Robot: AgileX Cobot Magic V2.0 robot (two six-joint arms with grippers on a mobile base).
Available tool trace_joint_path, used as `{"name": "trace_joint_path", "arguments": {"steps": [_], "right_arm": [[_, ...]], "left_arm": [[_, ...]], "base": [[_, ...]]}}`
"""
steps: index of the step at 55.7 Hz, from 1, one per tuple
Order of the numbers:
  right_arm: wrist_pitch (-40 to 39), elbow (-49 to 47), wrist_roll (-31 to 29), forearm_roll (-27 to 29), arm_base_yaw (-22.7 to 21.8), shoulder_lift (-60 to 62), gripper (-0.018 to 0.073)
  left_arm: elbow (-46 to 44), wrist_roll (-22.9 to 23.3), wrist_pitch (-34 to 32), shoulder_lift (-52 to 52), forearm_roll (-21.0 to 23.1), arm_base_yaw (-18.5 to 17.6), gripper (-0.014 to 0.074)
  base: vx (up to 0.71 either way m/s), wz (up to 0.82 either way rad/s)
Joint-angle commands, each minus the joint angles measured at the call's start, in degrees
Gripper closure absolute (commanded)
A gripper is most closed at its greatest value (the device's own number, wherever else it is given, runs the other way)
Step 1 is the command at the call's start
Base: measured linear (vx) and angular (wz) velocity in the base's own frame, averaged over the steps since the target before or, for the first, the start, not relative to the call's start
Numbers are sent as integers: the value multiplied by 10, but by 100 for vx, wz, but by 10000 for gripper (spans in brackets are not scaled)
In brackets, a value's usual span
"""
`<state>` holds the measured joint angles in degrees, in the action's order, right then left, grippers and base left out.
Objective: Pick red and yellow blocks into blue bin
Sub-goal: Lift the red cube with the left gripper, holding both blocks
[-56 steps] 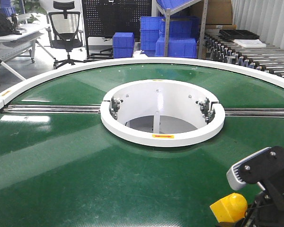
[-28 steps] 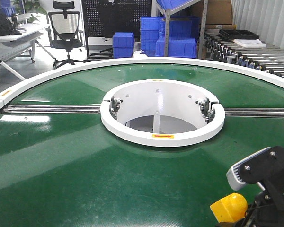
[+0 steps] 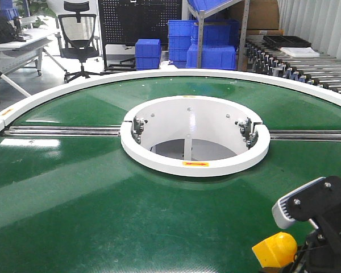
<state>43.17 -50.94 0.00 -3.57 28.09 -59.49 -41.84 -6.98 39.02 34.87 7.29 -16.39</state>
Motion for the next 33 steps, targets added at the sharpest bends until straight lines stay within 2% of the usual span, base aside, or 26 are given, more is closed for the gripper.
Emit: {"name": "trace_joint_path", "arguments": {"steps": [1,33], "right_arm": [[-34,-15,-5,-7,0,10,284],[-34,-15,-5,-7,0,10,284]], "left_arm": [[-15,1,-42,3,9,0,225],[-15,1,-42,3,9,0,225]], "base": [[0,0],[0,1]]}}
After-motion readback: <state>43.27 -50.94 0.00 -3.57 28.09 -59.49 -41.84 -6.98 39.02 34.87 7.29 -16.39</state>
